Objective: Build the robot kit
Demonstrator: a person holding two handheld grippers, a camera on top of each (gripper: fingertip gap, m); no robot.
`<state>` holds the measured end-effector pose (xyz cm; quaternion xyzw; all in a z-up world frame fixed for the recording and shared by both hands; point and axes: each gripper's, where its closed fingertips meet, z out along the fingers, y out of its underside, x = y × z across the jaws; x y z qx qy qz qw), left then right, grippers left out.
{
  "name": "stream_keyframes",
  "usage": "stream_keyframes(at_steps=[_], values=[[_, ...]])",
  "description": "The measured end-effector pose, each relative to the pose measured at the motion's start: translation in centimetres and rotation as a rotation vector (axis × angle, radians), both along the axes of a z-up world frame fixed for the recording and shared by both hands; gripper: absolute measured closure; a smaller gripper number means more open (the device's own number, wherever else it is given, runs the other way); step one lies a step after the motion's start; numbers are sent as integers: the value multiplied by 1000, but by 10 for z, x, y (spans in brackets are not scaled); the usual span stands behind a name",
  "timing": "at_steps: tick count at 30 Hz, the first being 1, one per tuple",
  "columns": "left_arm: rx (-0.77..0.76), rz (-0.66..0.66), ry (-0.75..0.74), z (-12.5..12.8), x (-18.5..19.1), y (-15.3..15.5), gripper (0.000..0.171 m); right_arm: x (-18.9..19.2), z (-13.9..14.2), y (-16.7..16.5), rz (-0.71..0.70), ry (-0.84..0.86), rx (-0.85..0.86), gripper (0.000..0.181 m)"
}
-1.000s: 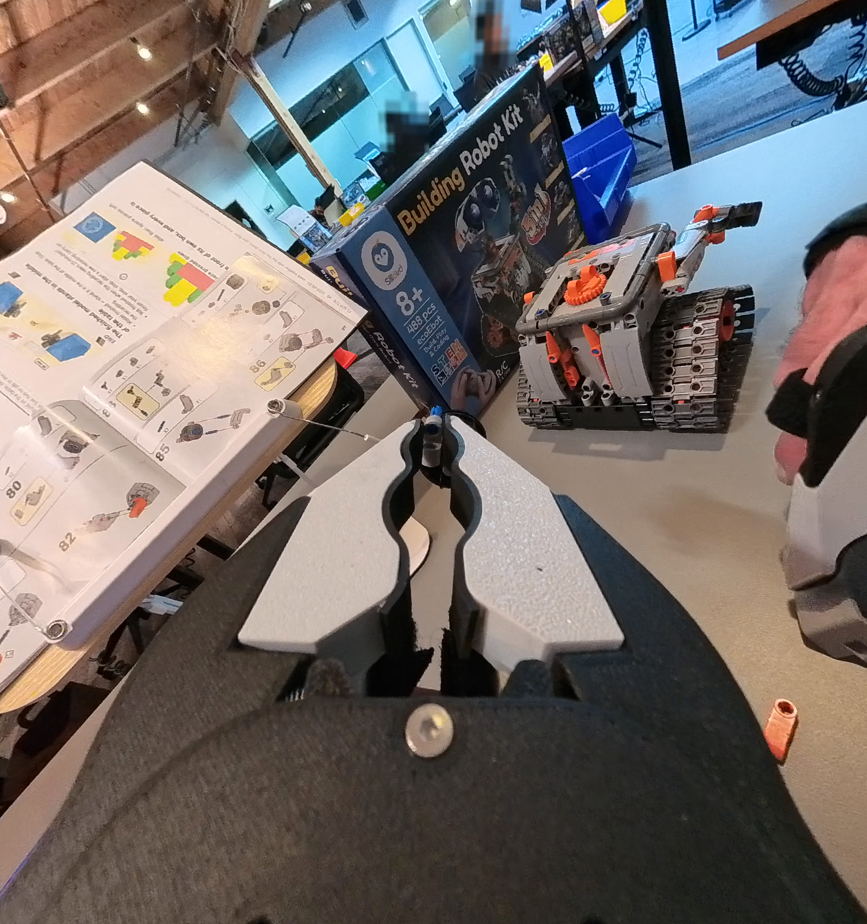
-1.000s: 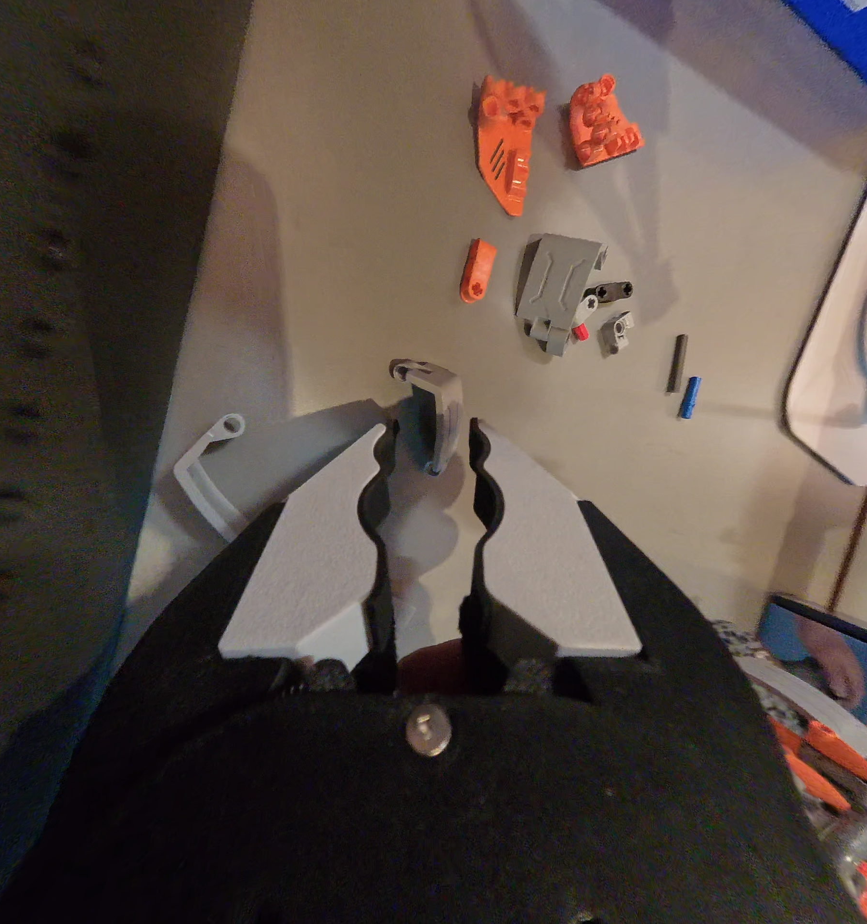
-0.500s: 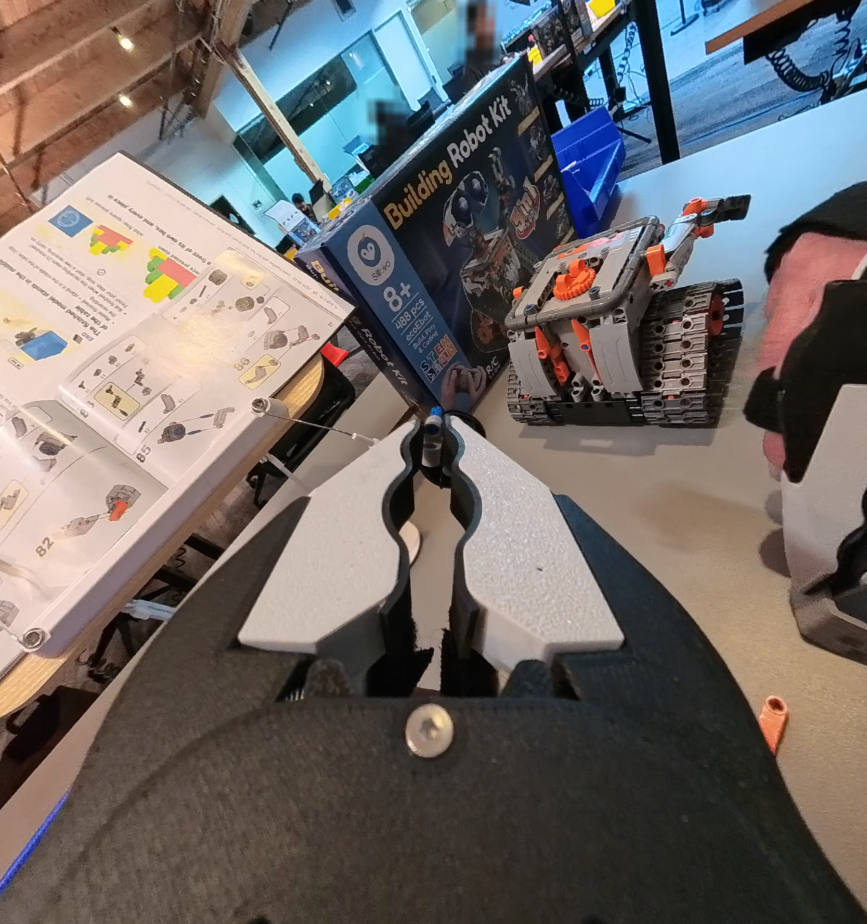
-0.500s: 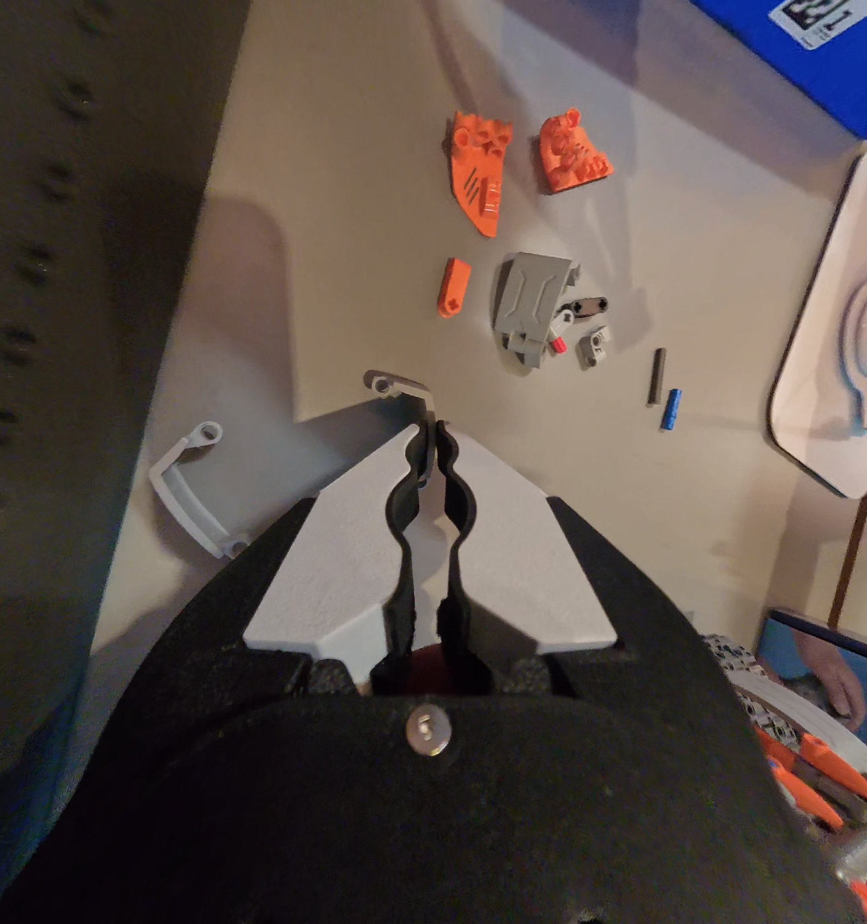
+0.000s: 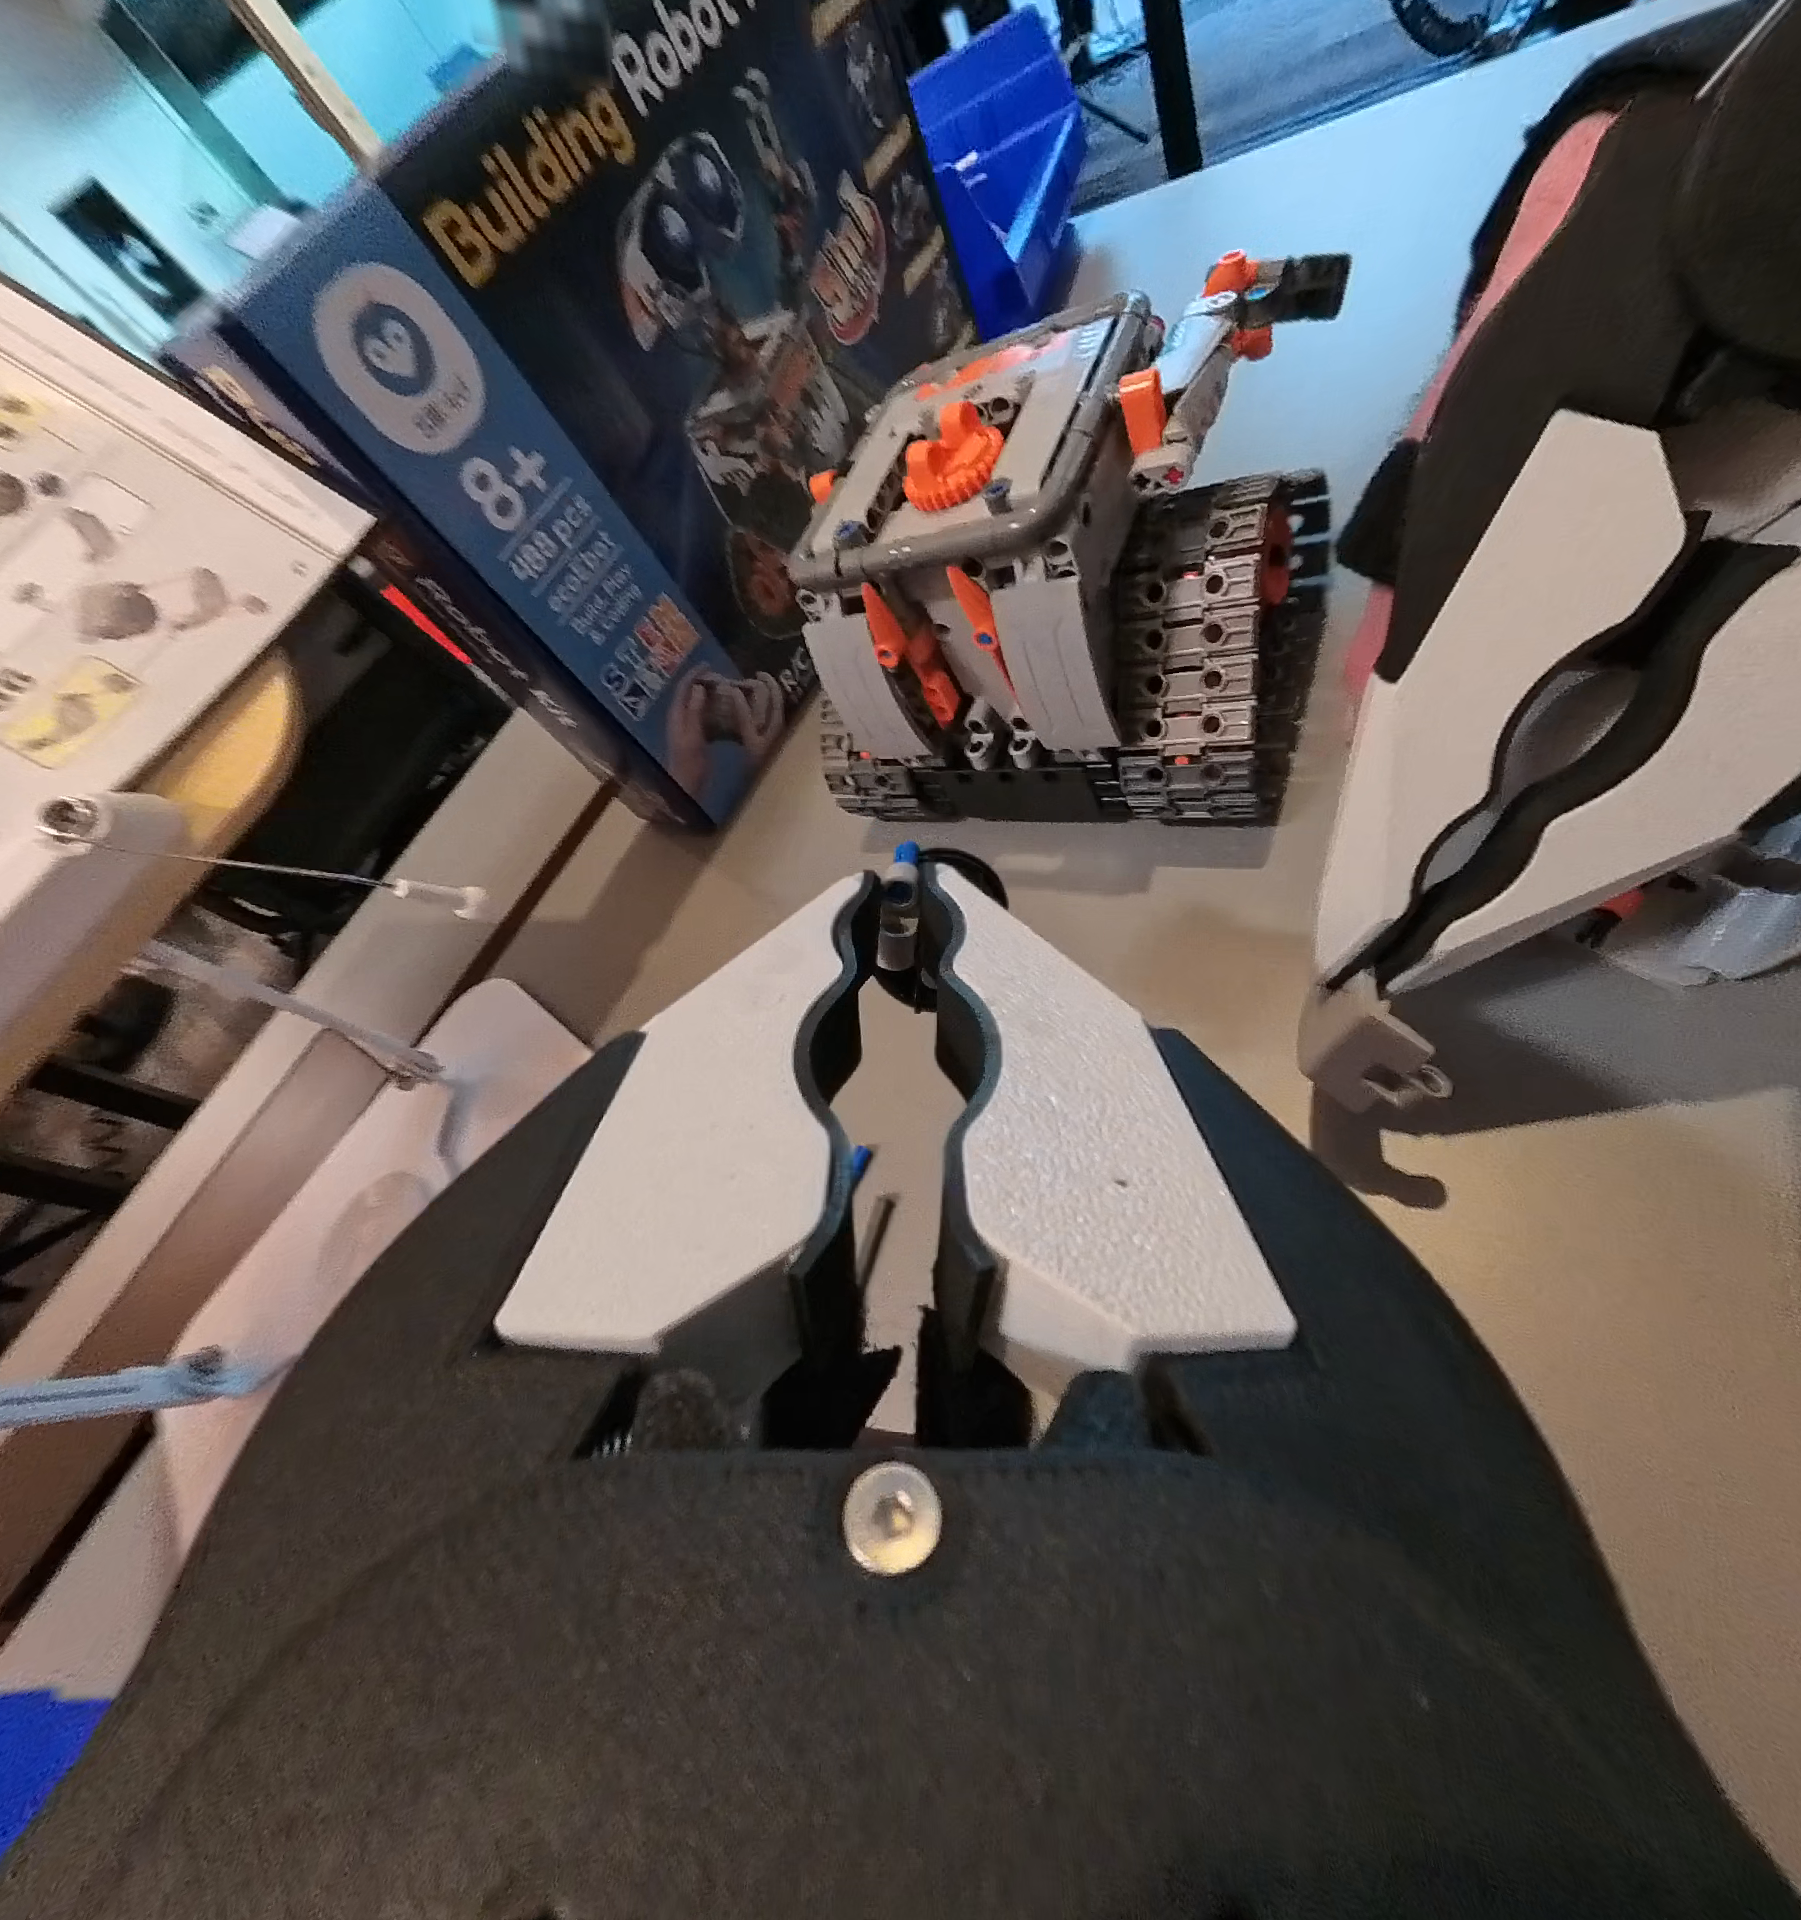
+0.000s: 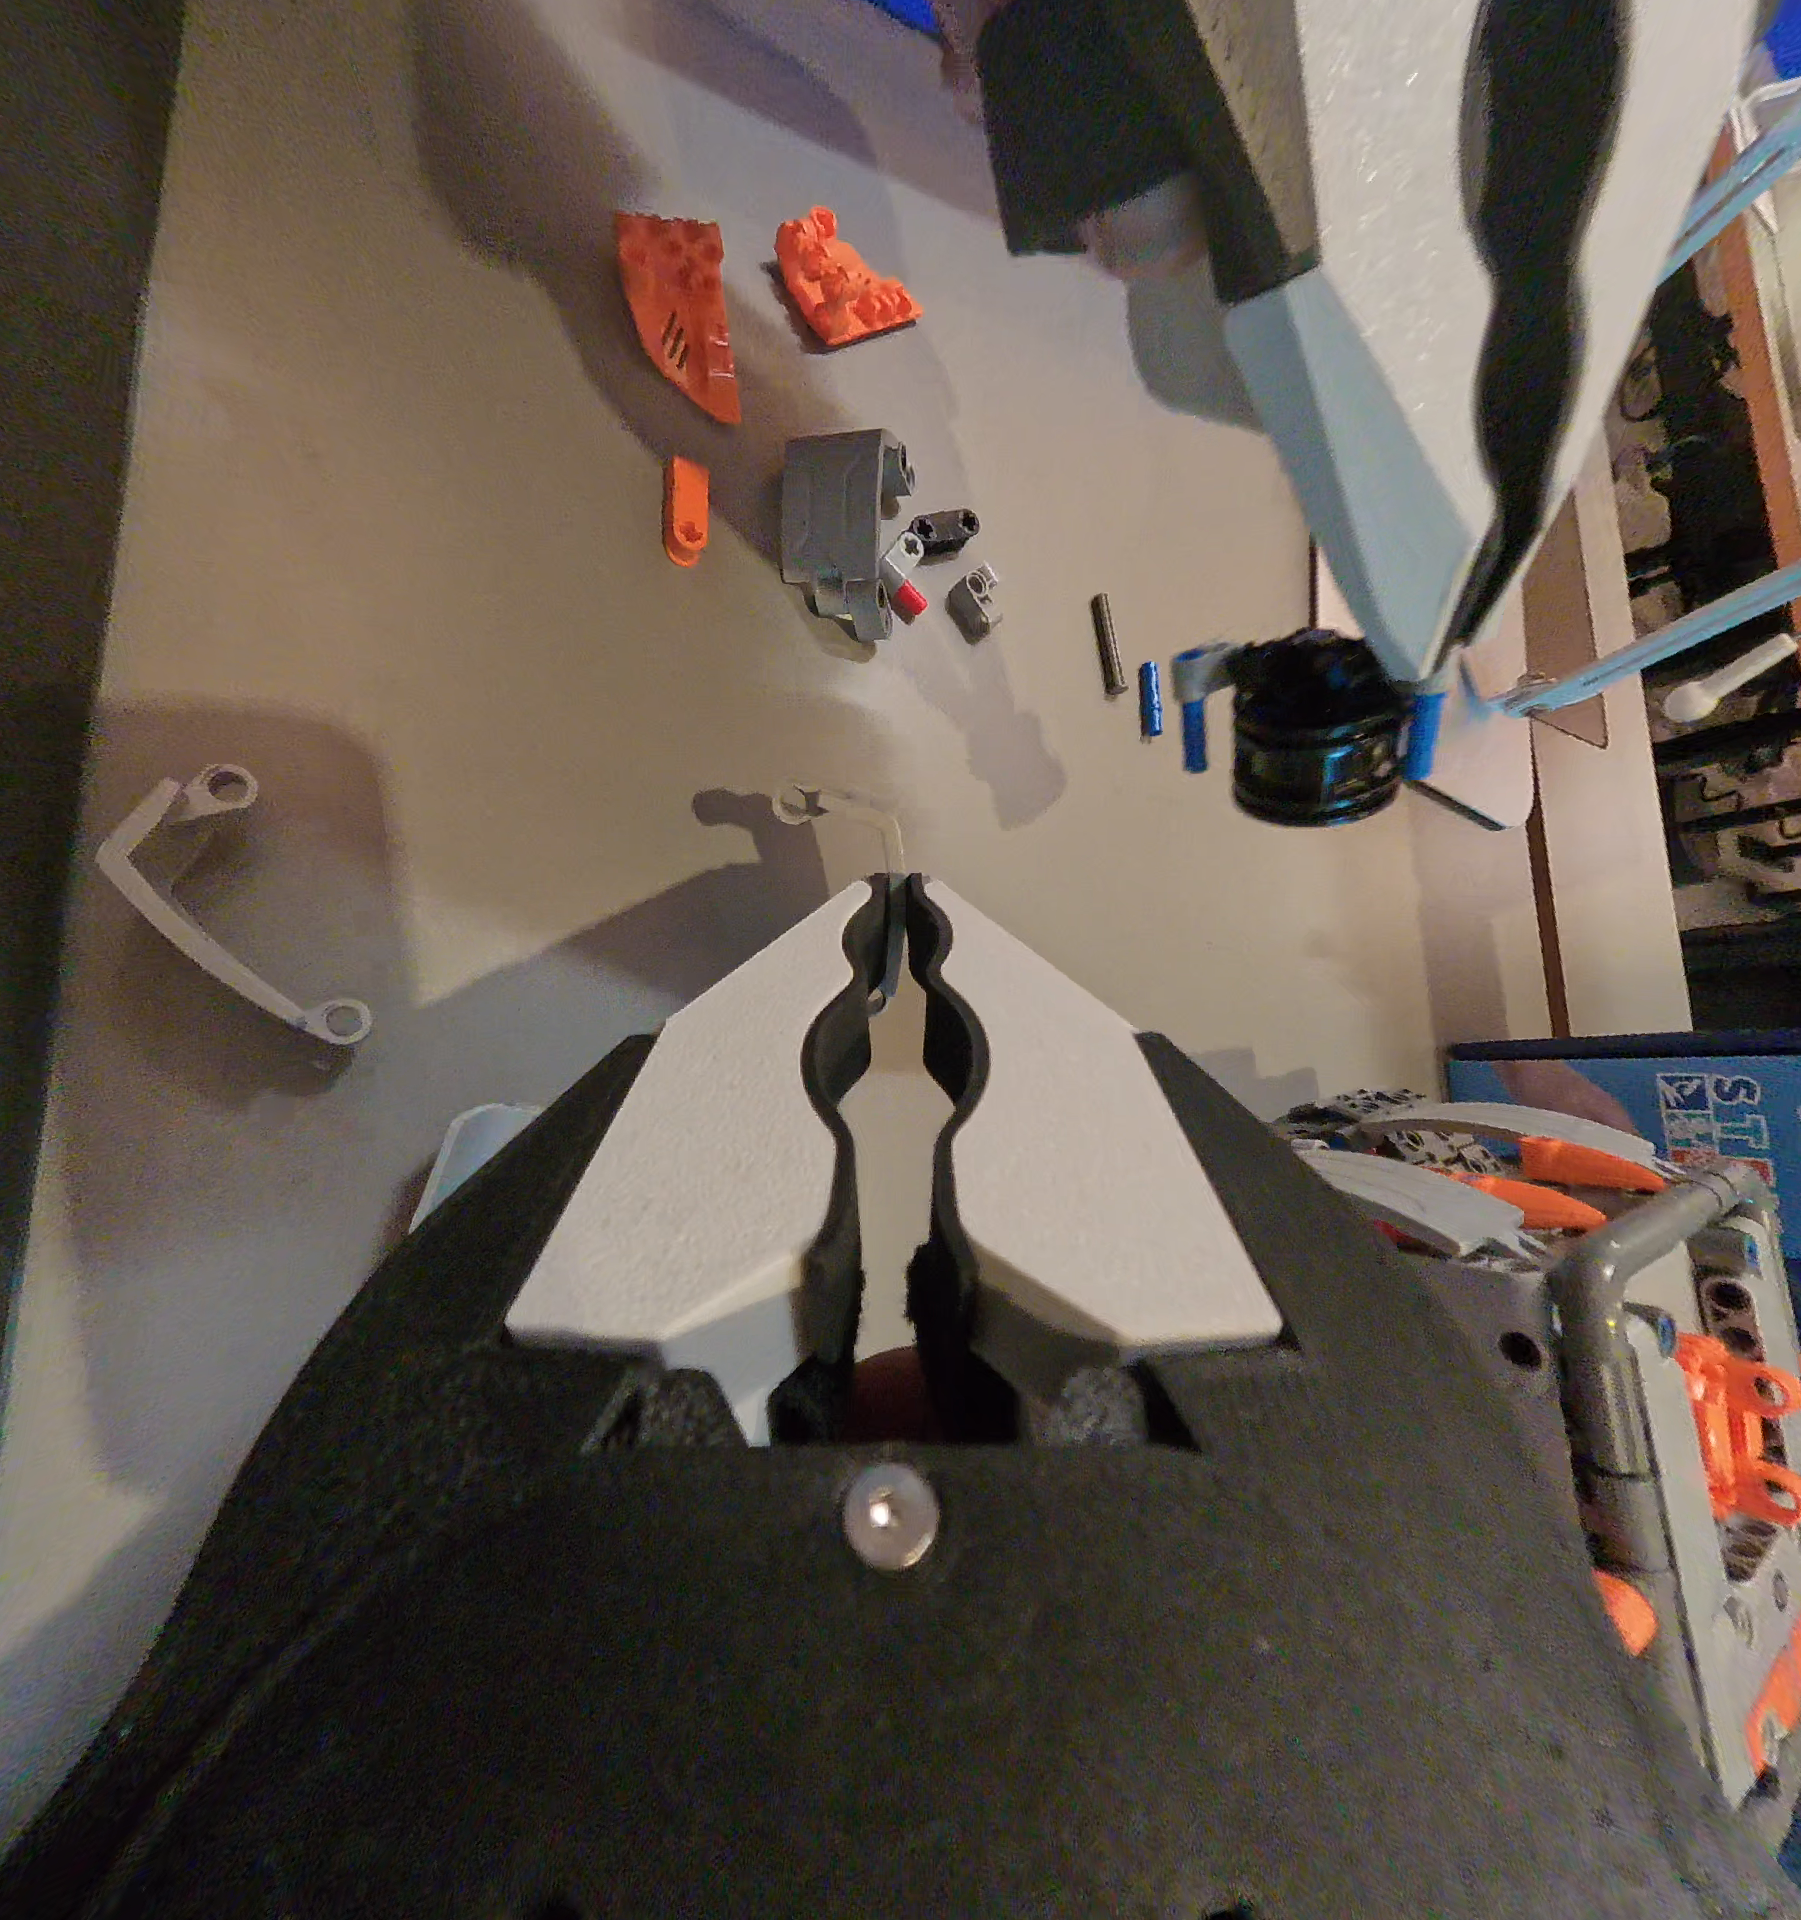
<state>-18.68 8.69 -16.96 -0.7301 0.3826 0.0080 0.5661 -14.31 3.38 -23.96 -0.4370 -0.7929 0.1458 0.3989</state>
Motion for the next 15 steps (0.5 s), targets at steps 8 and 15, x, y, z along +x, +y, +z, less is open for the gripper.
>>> stream_keyframes(at_steps=[8,15], values=[[-151,-38,21,-43,5,5,167,7,-3,6,-16,17,0,181],[-209,-43,92,-67,4,7,167,11,-2,13,-44,26,14,181]])
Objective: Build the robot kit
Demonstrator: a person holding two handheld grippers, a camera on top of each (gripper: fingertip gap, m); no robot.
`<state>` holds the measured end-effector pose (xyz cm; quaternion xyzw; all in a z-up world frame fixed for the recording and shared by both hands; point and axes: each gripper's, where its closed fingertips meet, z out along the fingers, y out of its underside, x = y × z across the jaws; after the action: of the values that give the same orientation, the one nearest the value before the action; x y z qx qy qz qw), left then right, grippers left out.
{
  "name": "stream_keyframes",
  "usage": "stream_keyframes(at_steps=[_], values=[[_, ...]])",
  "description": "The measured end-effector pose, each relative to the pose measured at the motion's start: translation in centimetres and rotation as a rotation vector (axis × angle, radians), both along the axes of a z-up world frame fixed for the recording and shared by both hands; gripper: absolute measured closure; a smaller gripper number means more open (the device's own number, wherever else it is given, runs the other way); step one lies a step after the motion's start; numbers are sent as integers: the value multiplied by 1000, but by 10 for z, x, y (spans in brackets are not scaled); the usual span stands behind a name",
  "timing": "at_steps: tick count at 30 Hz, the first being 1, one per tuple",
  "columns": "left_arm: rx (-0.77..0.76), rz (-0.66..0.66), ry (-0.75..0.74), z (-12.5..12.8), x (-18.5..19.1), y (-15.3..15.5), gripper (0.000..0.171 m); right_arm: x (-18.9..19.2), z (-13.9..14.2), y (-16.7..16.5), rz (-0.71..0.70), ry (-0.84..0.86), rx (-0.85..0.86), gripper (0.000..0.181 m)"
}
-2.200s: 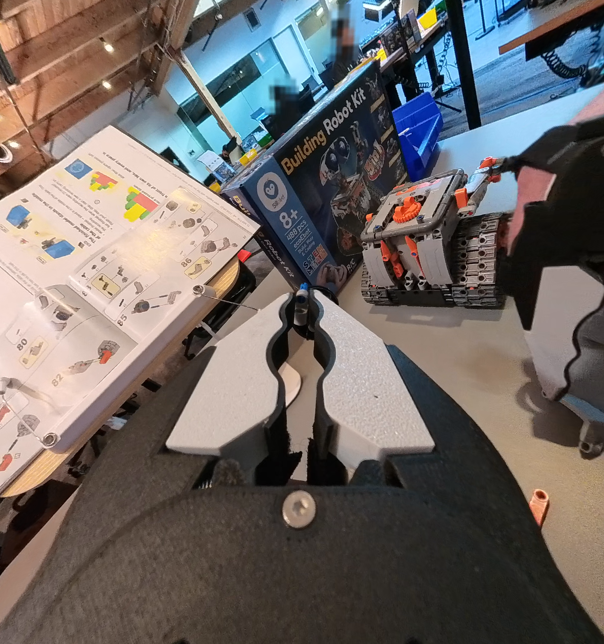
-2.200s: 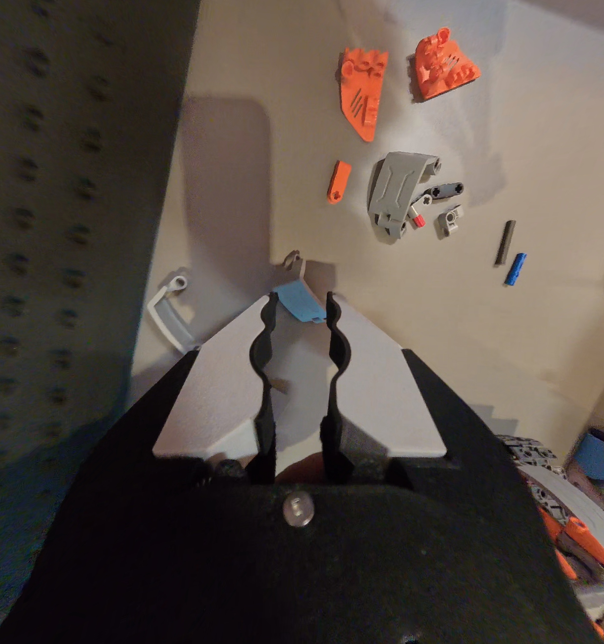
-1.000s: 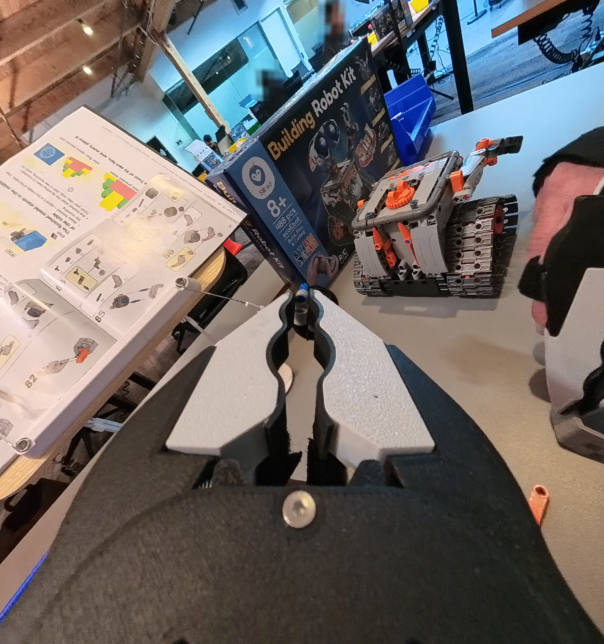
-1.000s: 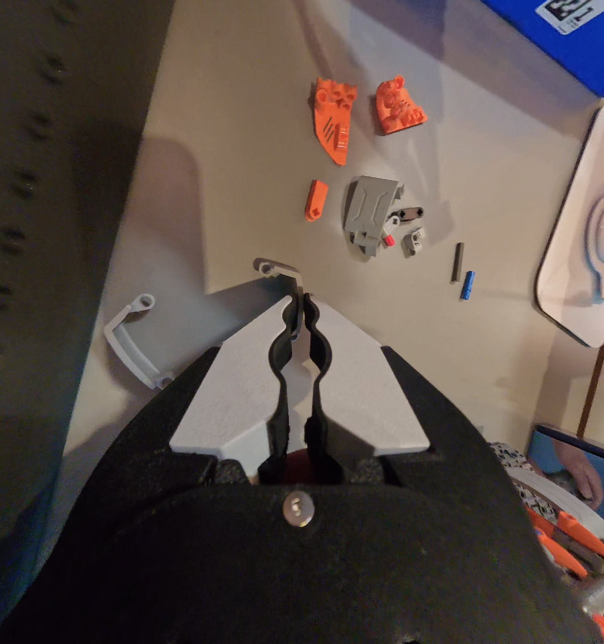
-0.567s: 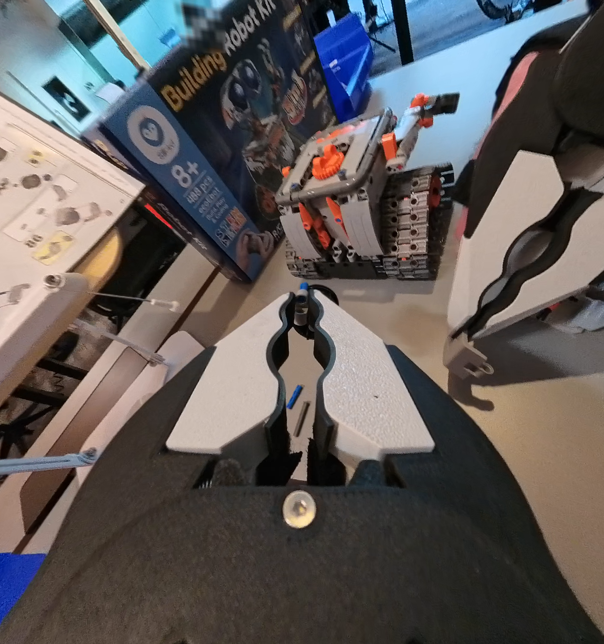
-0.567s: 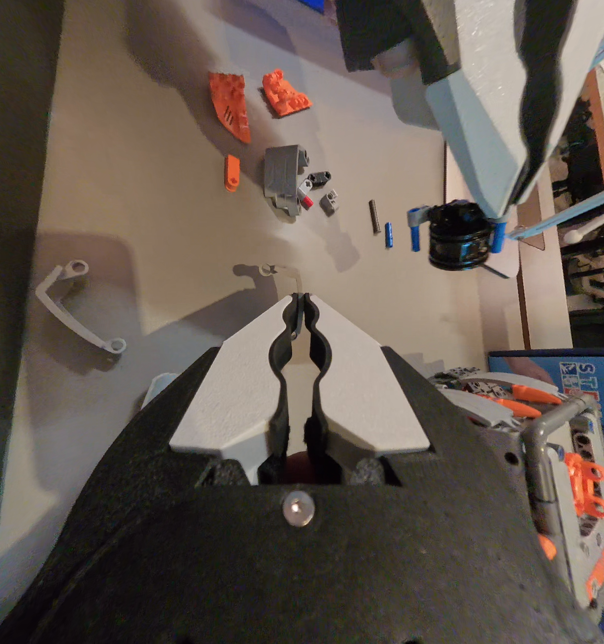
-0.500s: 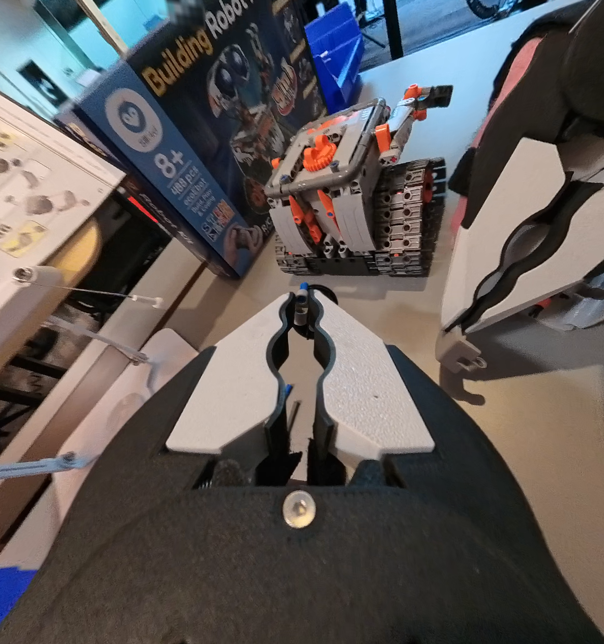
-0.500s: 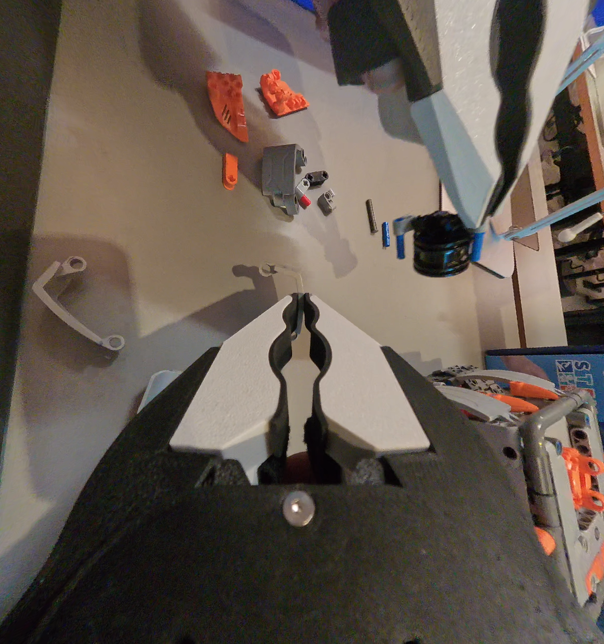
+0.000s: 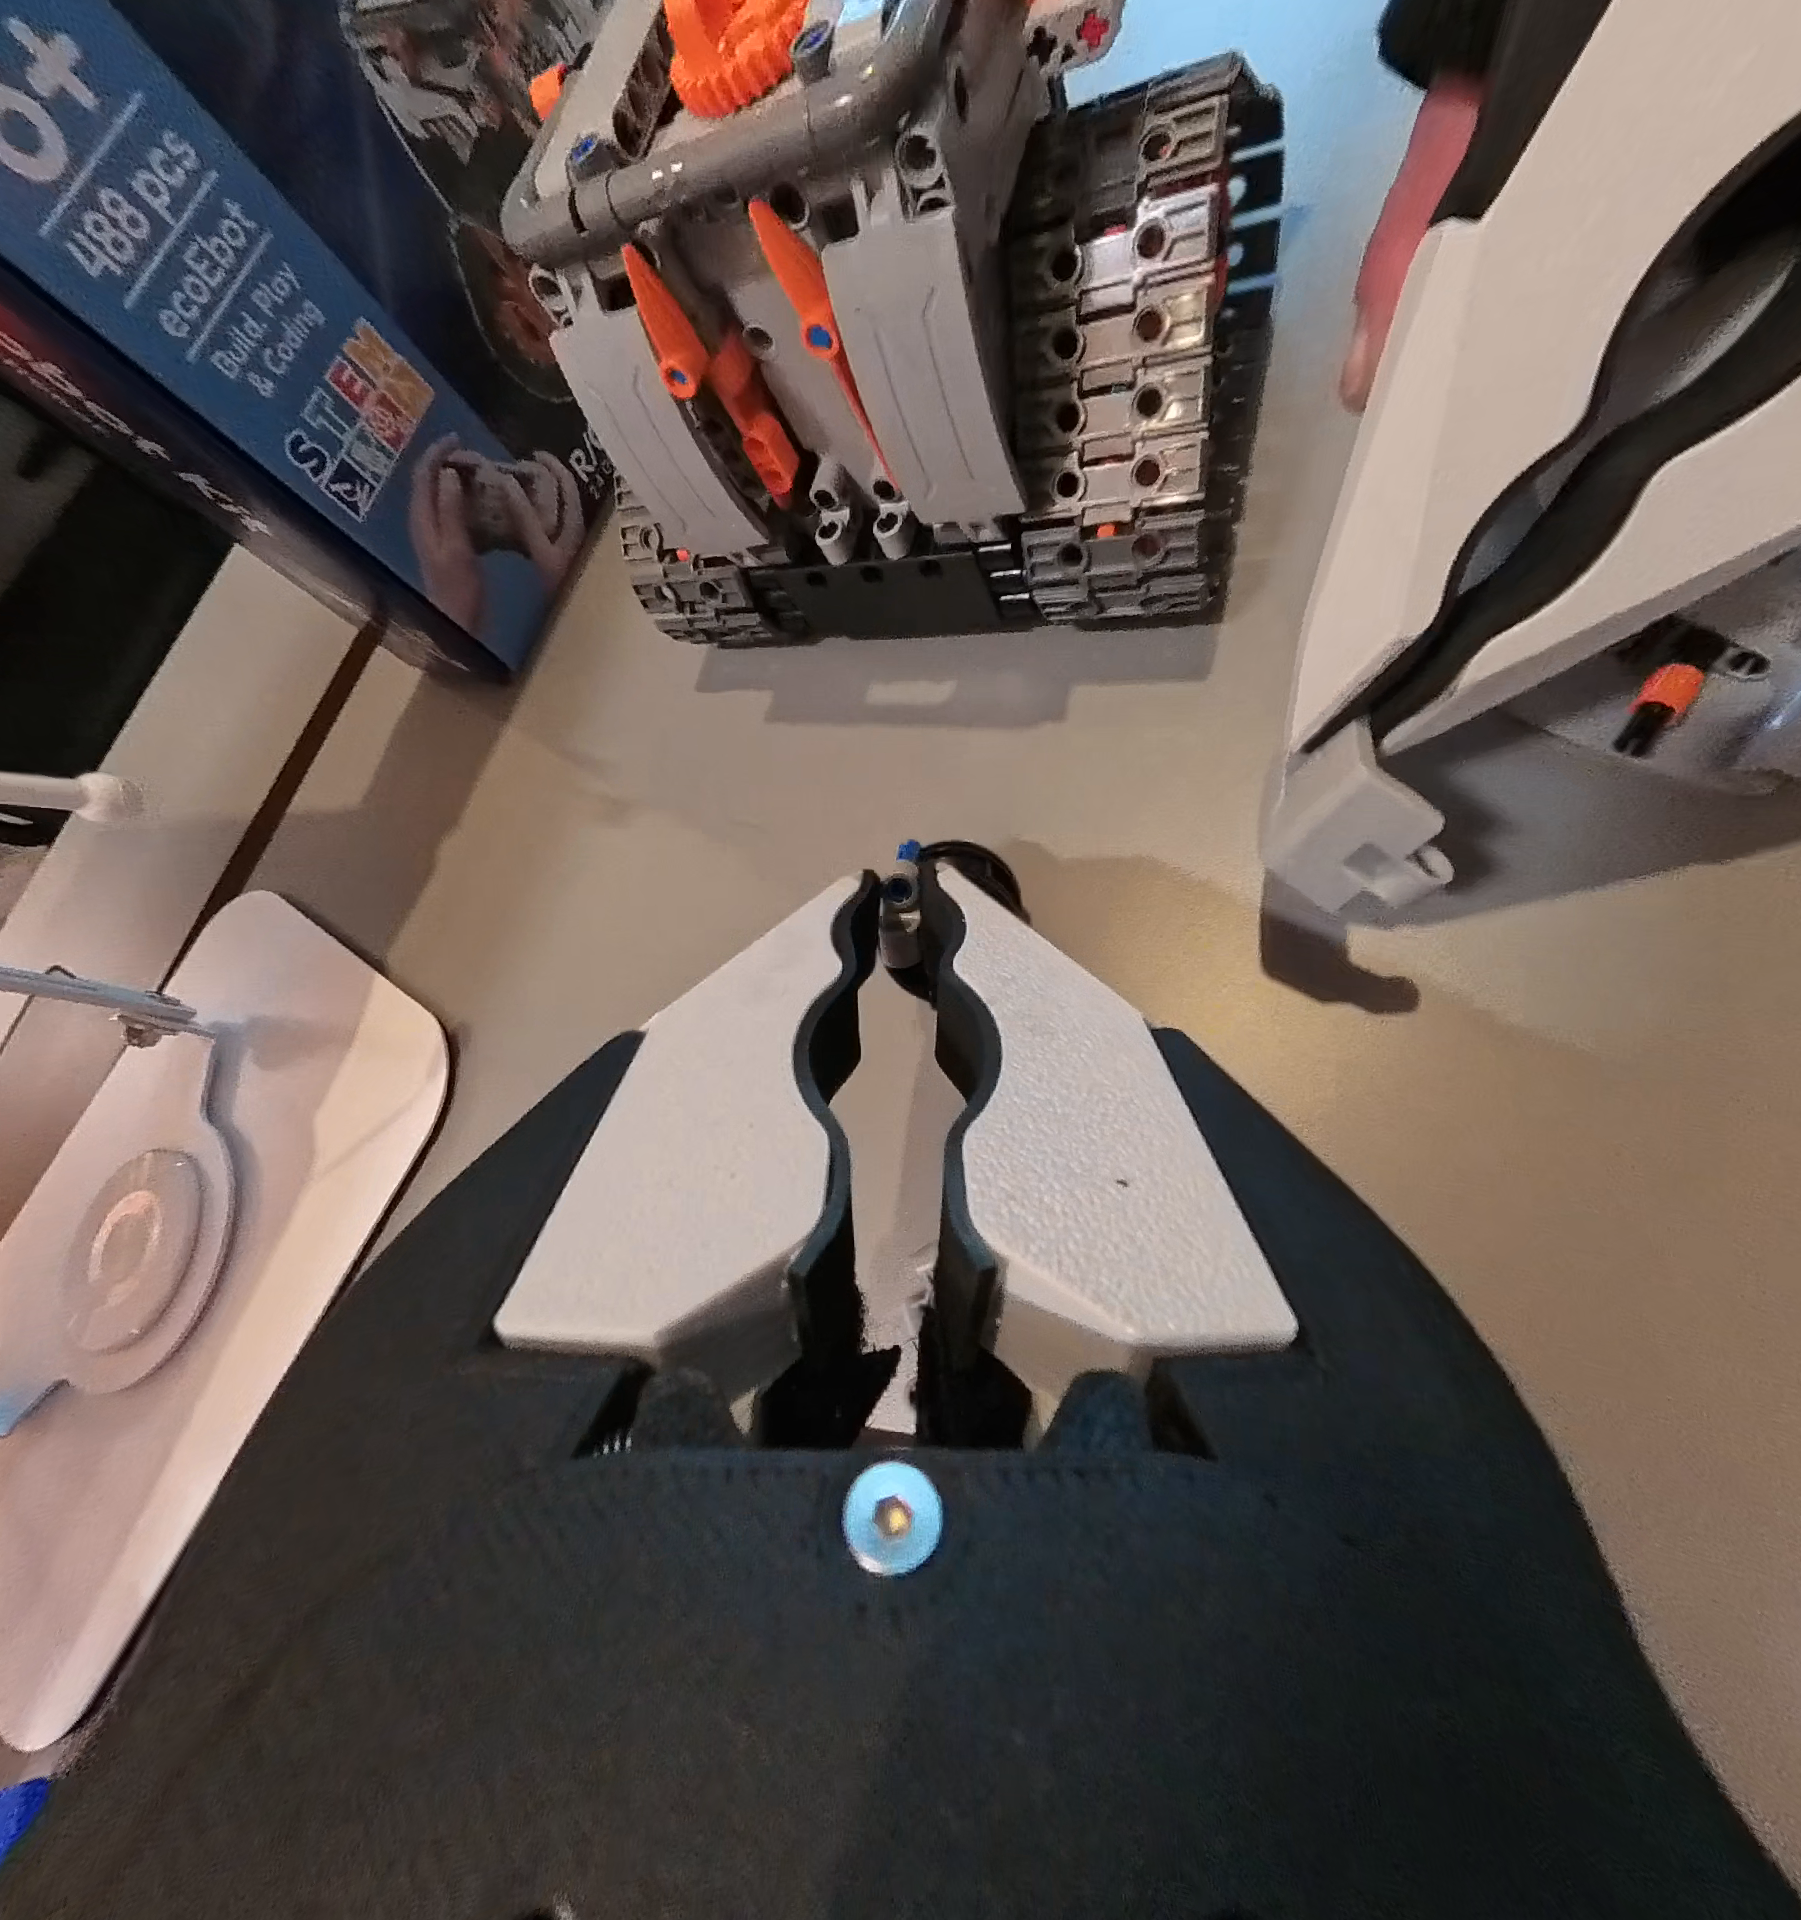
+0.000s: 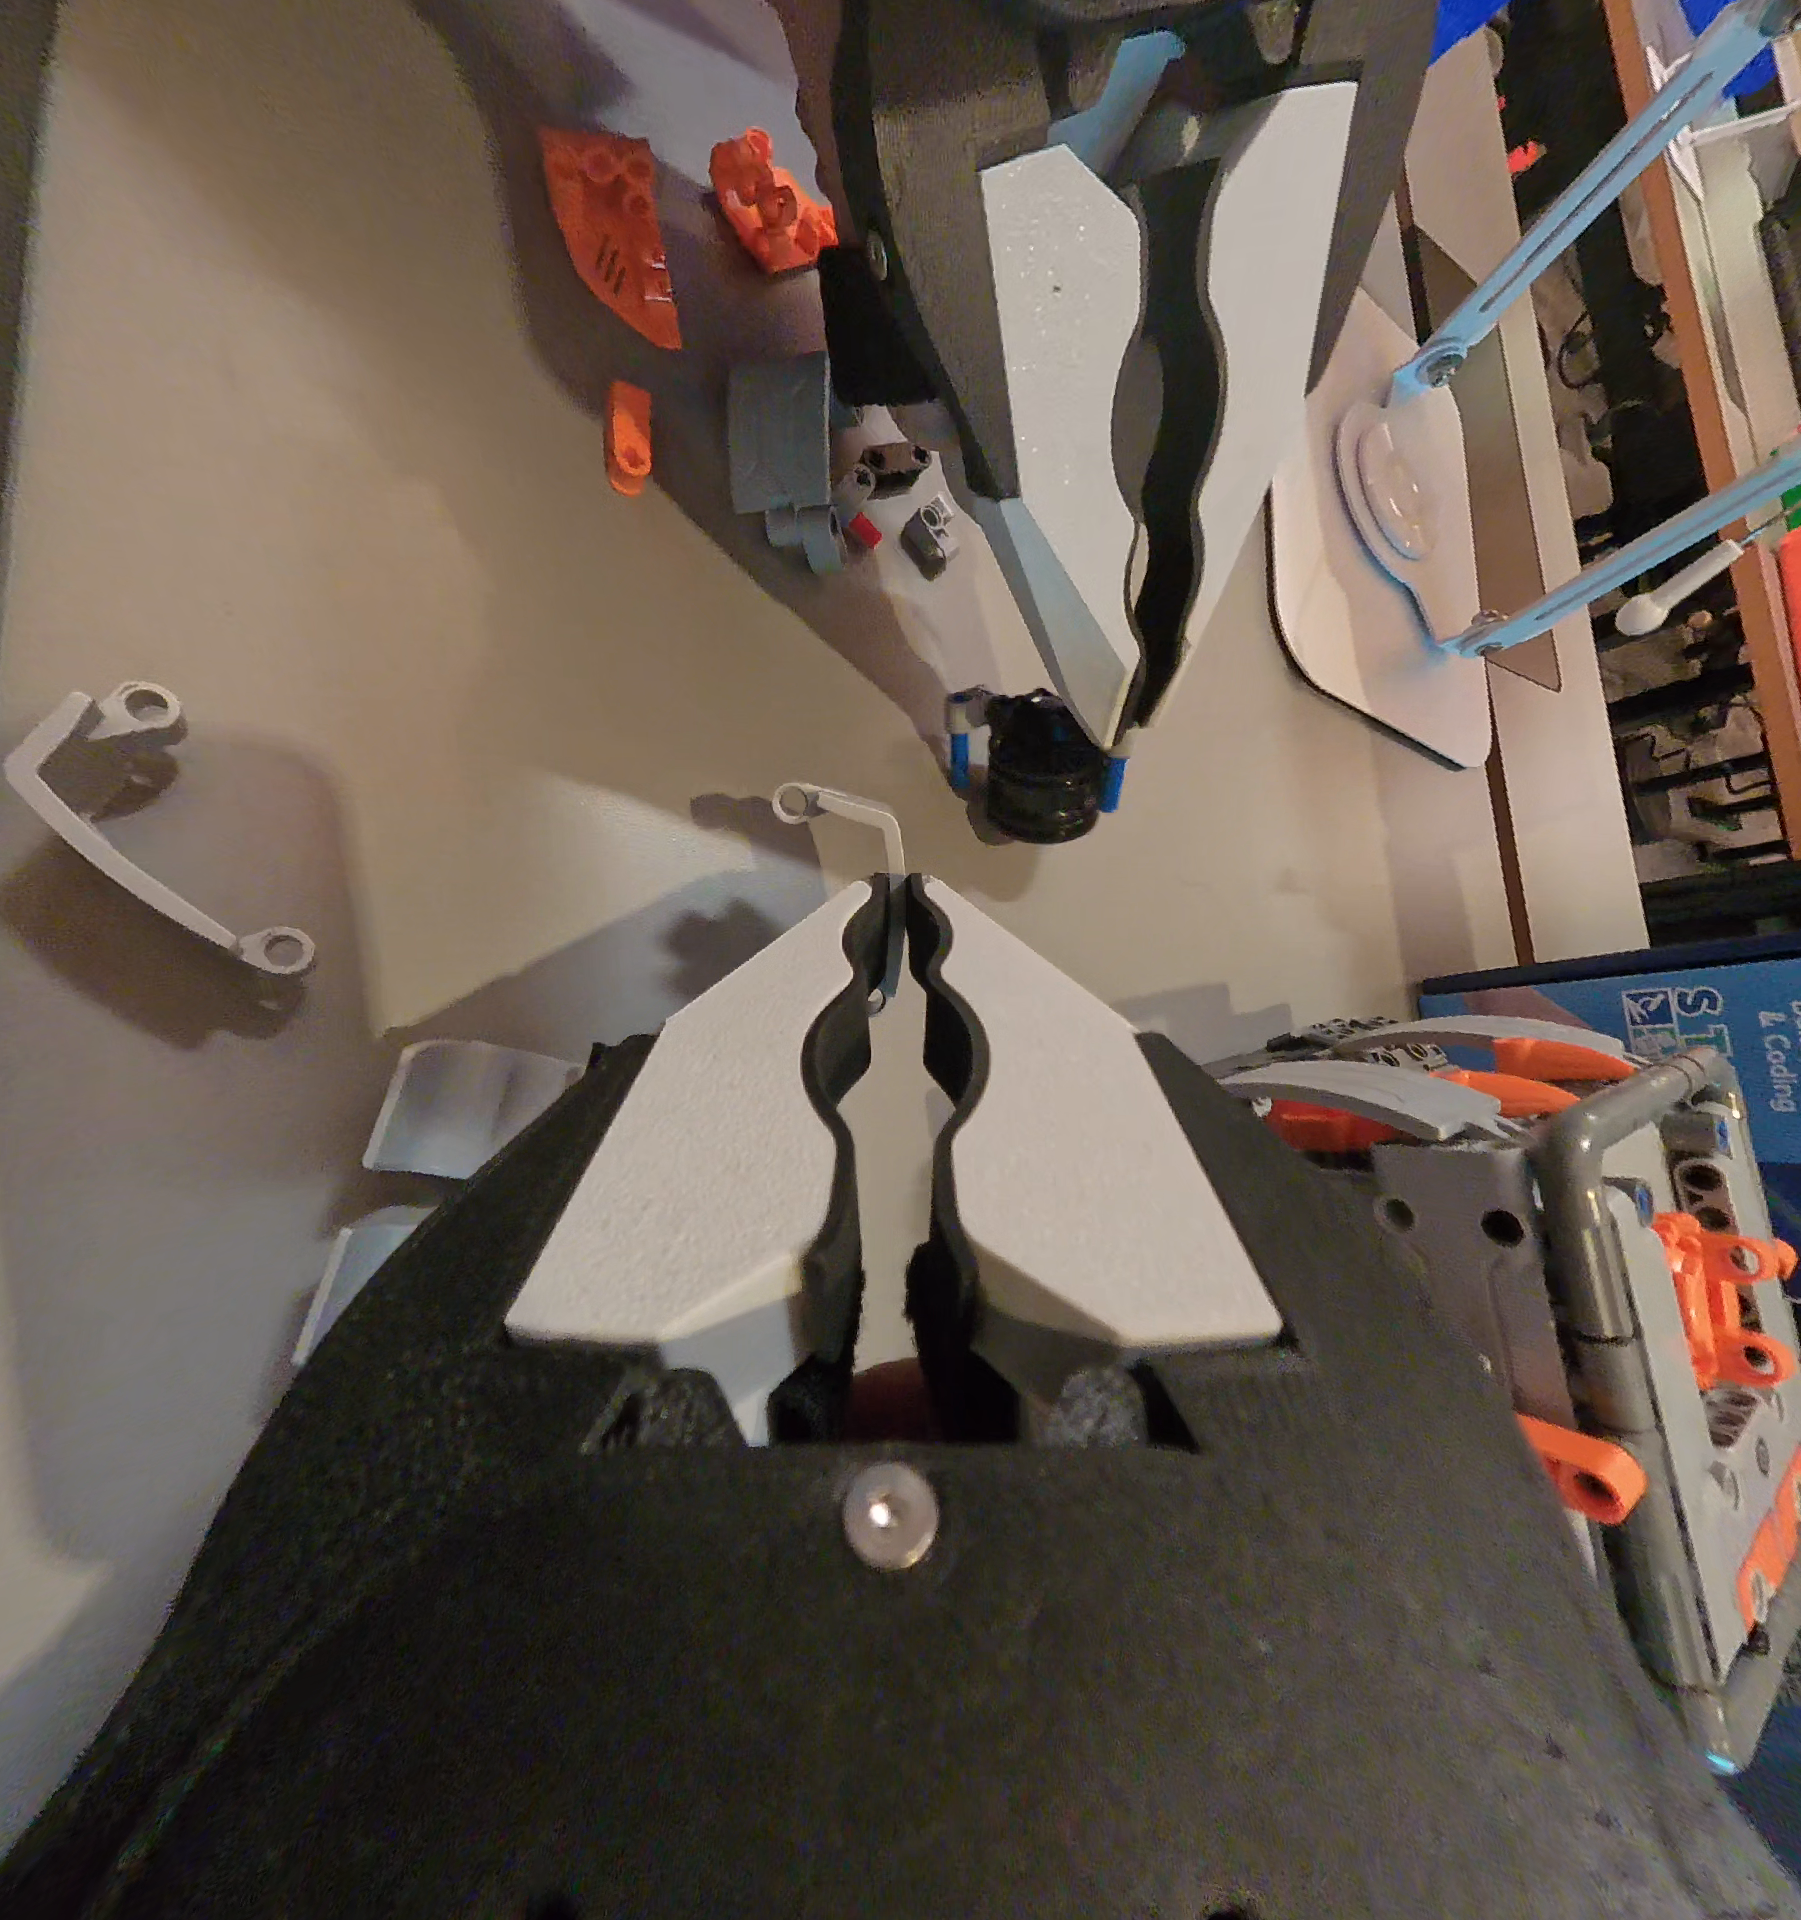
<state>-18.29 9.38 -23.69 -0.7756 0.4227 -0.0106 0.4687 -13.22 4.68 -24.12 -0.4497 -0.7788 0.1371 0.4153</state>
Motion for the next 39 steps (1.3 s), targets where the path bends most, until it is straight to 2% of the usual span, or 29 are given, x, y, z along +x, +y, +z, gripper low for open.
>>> stream_keyframes(at_steps=[9,17,25,28,31,32,36,39], values=[[-40,16,23,-6,-14,-2,166,-2,-1,9,-50,2,19,181],[-101,100,45,-19,-33,1,157,-4,-1,12,-73,12,12,181],[-7,60,-4,9,-27,-1,157,-11,22,25,-162,133,22,181],[3,-68,-128,28,-4,-18,156,-13,37,30,-202,208,37,181],[-30,-151,-353,56,15,-34,141,-14,52,33,-214,284,72,181],[-25,-150,-387,63,15,-35,138,-14,57,34,-224,307,87,181],[-4,-148,-341,61,18,-36,133,-16,77,34,-248,385,192,181],[2,-157,-302,54,26,-36,143,-18,86,31,-244,416,266,181]])
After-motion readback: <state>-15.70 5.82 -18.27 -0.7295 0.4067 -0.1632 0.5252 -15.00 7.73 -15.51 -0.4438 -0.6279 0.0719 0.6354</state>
